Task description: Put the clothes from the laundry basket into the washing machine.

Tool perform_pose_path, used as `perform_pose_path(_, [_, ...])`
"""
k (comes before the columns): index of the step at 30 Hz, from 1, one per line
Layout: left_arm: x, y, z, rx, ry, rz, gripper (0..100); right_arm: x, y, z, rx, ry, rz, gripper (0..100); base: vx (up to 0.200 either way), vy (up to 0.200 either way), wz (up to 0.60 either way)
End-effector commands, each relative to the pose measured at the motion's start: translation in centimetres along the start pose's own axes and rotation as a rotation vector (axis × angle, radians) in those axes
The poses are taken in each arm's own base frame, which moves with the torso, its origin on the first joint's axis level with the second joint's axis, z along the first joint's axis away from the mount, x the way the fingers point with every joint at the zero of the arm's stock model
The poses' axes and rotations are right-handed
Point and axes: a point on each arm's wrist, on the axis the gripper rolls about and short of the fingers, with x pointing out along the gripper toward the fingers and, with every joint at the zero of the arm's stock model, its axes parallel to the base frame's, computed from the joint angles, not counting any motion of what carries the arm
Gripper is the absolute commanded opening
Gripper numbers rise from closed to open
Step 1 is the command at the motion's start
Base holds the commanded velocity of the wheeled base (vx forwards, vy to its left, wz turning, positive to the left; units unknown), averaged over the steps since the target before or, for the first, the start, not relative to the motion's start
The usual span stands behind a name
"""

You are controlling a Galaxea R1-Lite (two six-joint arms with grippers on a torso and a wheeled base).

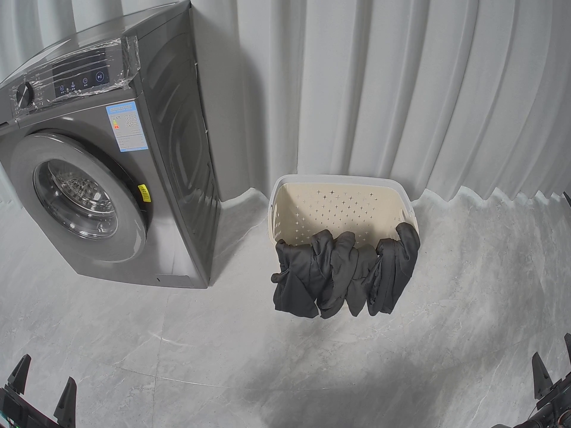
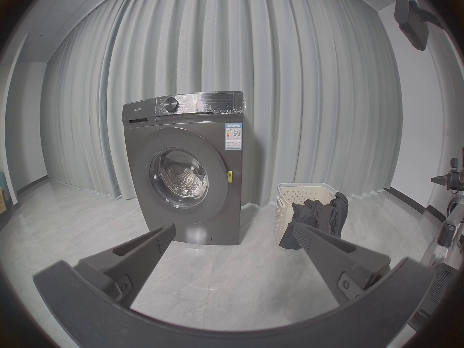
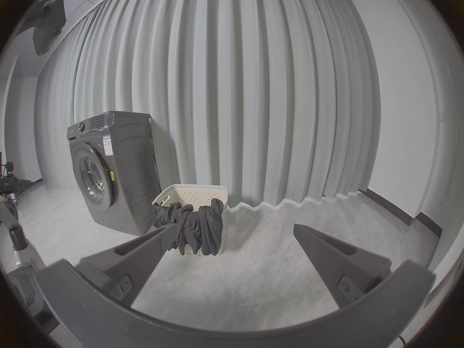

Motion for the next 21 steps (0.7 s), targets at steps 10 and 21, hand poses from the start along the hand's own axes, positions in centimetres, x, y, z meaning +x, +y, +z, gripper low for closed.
perform_pose_path(10, [-0.01, 0.01, -0.49, -0.001, -0.001, 0.000, 100, 0.00, -0.01, -0.52, 0.000, 0.001, 0.001, 100, 0.180, 0.000, 0.00])
perform_pose_path(21, [-0.01, 0.01, -0.49, -0.004, -0.001, 0.000, 100, 0.00, -0.01, -0.52, 0.000, 0.001, 0.001, 100, 0.055, 0.000, 0.00])
